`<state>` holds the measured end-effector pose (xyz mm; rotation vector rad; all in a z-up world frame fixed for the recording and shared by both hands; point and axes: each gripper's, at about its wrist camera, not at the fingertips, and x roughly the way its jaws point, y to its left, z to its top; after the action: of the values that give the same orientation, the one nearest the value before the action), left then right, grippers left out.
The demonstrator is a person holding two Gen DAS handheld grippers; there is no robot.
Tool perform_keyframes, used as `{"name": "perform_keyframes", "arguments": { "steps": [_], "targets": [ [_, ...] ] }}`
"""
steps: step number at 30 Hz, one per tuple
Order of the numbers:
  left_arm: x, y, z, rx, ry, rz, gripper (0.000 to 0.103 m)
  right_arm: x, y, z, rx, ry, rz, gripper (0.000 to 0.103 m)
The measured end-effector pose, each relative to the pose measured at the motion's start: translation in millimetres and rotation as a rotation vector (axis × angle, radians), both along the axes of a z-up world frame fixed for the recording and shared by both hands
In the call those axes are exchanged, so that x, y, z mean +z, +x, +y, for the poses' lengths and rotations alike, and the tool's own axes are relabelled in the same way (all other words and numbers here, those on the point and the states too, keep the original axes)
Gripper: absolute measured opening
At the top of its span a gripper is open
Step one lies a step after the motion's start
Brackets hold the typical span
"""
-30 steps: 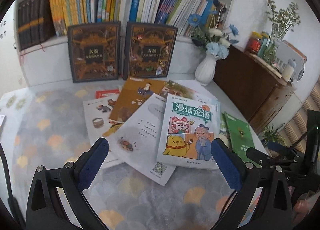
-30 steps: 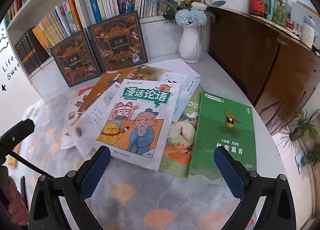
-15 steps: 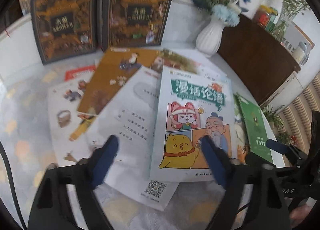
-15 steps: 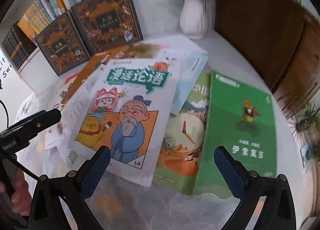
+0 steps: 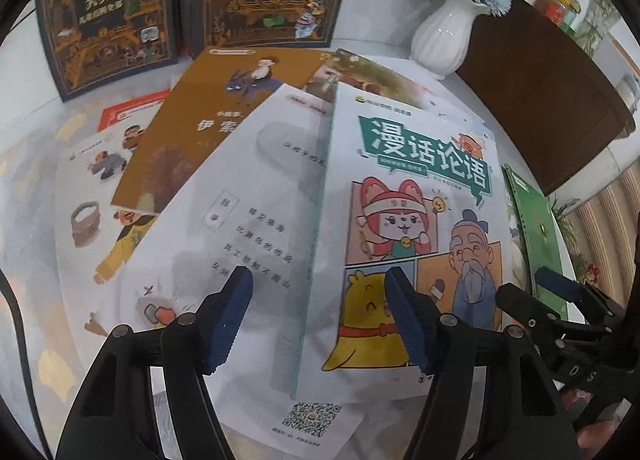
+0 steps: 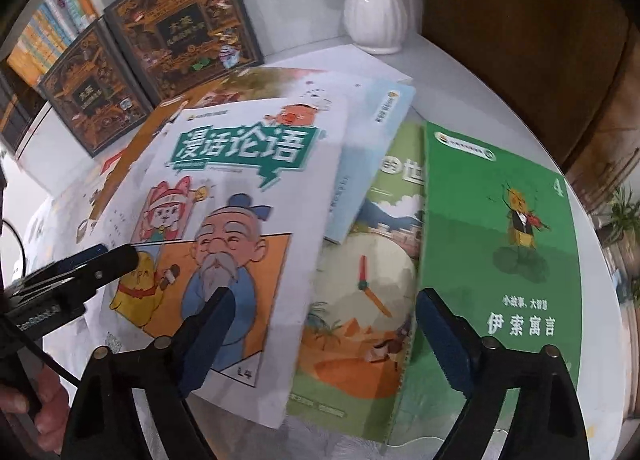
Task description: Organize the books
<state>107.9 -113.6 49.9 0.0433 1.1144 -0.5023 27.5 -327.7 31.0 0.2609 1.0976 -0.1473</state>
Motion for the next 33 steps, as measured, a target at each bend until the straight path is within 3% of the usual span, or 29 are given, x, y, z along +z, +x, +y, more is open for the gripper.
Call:
{"name": "perform_keyframes", "arguments": {
  "steps": [2, 6, 9, 15, 18, 22, 26, 28, 30, 33],
  "targets": [
    [1, 1, -2, -0.014, -0.006, 0.008, 0.066, -4, 4, 7, 0.033, 0.026, 0.019, 0.072],
    [3, -9, -4, -0.088, -0.094, 0.07, 0.065, -7, 5, 22, 0.09, 0.082, 0.029, 0.059],
    [4, -24, 1, -0.096, -0.093, 0.07, 0.064, -4, -1, 31, 0.116, 0.04, 0.033, 0.059],
    [8, -79, 48, -0.075, -0.244, 0.155, 0.064, -1, -33, 36, 0.213, 0.099, 0.057, 0.059],
    [-5, -106, 65, -0.032, -0.234, 0.184, 0.064, -7, -54, 51, 0.276, 0.092, 0.085, 0.059],
    [-21, -124, 82, 0.041, -0.228, 0.22, 0.05, -20, -74, 62, 0.306, 0.061, 0.14, 0.058],
    [-28, -129, 84, 0.066, -0.199, 0.223, 0.049, -18, -82, 59, 0.296, -0.033, 0.128, 0.058],
    [-35, -128, 79, 0.063, -0.179, 0.238, 0.044, -20, -84, 56, 0.285, 0.0, 0.133, 0.058],
    [-35, -129, 70, 0.04, -0.171, 0.207, 0.044, -22, -86, 53, 0.274, 0.069, 0.136, 0.059],
    [-29, -132, 65, 0.001, -0.176, 0.206, 0.043, -20, -85, 55, 0.281, 0.083, 0.135, 0.06]
  ]
}}
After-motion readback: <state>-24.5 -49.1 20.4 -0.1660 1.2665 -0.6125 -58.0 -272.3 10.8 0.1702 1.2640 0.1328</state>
